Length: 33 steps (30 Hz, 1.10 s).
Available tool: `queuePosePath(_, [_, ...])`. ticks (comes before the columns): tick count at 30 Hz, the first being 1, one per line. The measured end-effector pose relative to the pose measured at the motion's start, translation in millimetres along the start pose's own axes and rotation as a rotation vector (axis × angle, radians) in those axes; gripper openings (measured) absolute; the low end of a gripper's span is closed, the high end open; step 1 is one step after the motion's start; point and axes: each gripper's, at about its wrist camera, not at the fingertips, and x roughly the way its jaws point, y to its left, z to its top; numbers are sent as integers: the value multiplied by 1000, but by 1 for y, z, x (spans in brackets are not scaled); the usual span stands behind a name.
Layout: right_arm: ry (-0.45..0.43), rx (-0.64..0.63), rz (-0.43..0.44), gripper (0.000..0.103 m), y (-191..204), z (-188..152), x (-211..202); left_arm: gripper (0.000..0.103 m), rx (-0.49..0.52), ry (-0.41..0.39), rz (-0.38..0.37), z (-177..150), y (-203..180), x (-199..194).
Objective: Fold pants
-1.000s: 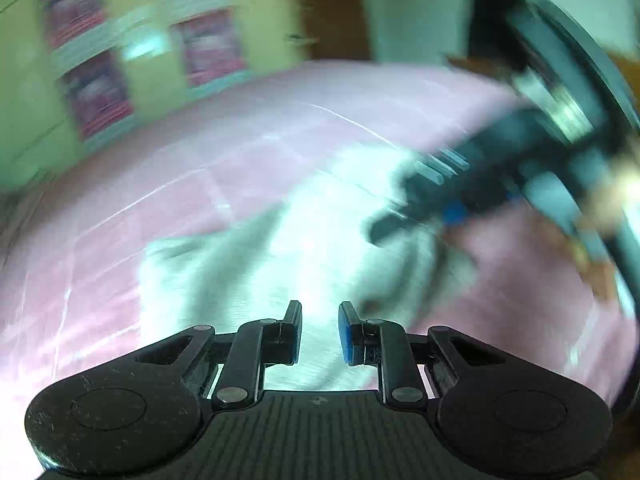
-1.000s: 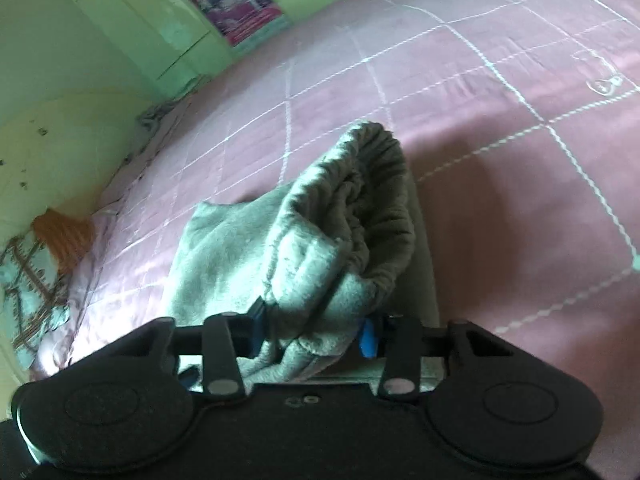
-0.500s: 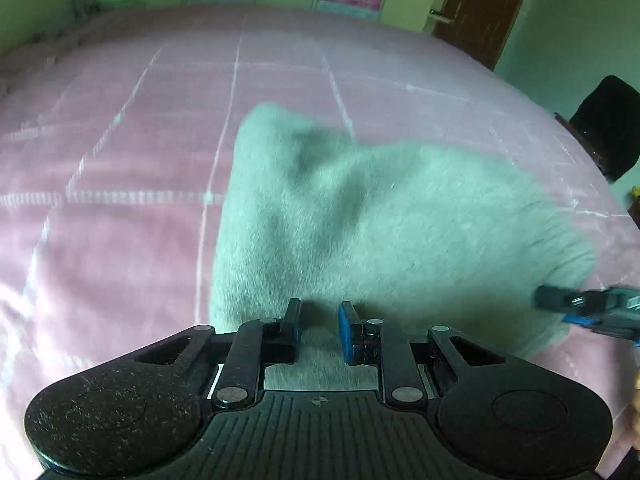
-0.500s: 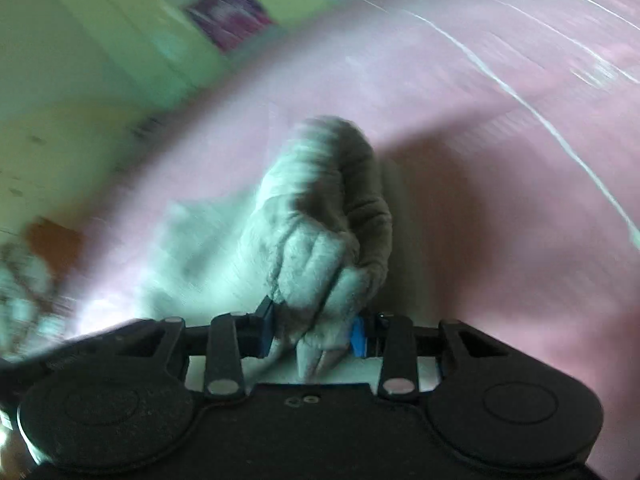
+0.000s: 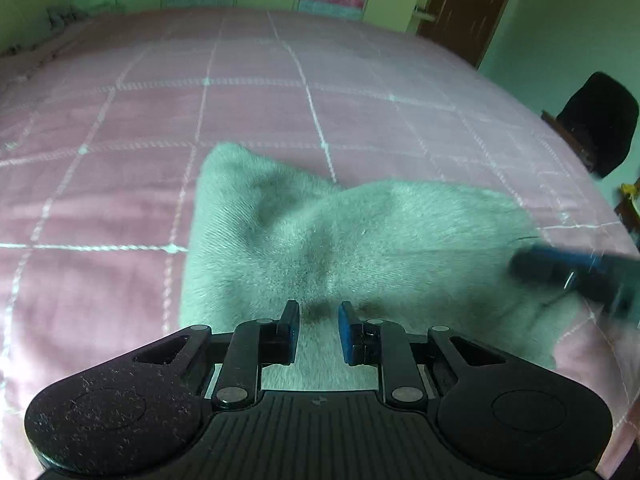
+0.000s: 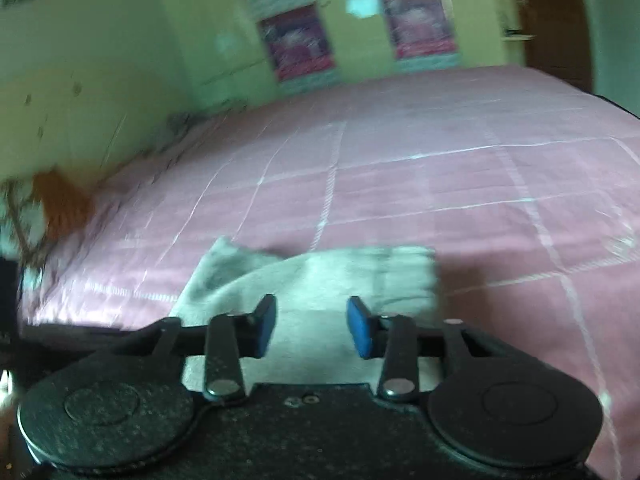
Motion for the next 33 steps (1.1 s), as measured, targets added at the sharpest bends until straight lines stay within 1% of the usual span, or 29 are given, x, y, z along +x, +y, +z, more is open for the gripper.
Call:
queuePosePath(2, [78,-58,-31,31,4,-8,25,20,-33,26,-3,4,7,16])
queuePosePath(4, [167,-113,-88,29,-5,-29,43,20,-90,21,-15,13,17,28])
queuePosePath(5, [162,-108,-73,23,-14,-41,43,20,-108,15,-16,20,21,32])
queuePosePath(6, [135,-91,-62,13,-22,-48,39,20,-108,9,-9,27,21,37])
queuePosePath(8, [124,-32,-50,8,-35,-49,30,20,-99,-4,12,45,19,46])
queuePosePath(10, [137,2,-28,8,-37,-41,27,20,-97,-17,34,60,18,52])
queuePosePath(11, [139,9,-24,13,-35,-35,26,20,-99,-21,40,66,17,56])
queuePosePath(12, [121,12,-13,19,-32,-25,24,20,-99,-20,41,71,17,59])
queuePosePath(14, [73,-14,-13,23,-24,-7,25,20,-95,-18,46,75,17,67])
queuePosePath(15, [68,-36,-13,24,-19,-1,32,20,-99,-18,50,76,17,71])
queuePosePath(17, [76,-82,-29,24,-11,14,54,20,-117,-15,51,75,20,77])
queuePosePath(18, [79,-101,-36,22,-10,20,66,20,-122,-15,54,75,21,81])
queuePosePath(19, [95,-123,-54,22,-9,26,80,20,-129,-19,75,75,23,85])
queuePosePath(20, [111,-142,-79,22,-11,26,91,20,-137,-20,75,74,25,88])
queuePosePath(21, [125,-165,-120,16,-12,23,102,19,-148,-19,70,74,27,92])
queuePosePath(22, [147,-177,-152,16,-20,17,112,12,-153,-17,74,74,29,96])
queuePosePath(23, [145,-152,-142,15,-28,12,116,10,-157,-15,90,74,30,100])
queuePosePath(24, [131,-104,-129,15,-38,8,116,9,-174,-13,89,75,32,101])
queuePosePath(25, [123,-59,-122,15,-44,8,115,9,-196,-8,87,76,33,99])
queuePosePath(27, [129,-54,-135,15,-42,11,118,9,-220,-13,78,75,33,88])
queuePosePath(28, [130,-72,-145,15,-36,12,115,10,-213,-30,75,72,30,77])
queuePosePath(30, [102,-106,-137,20,-22,14,100,10,-162,-58,76,59,21,55])
queuePosePath(31, [86,-121,-124,20,-14,15,92,10,-138,-58,74,50,16,46])
queuePosePath(33, [70,-133,-84,21,-4,6,73,10,-109,-51,55,26,8,29])
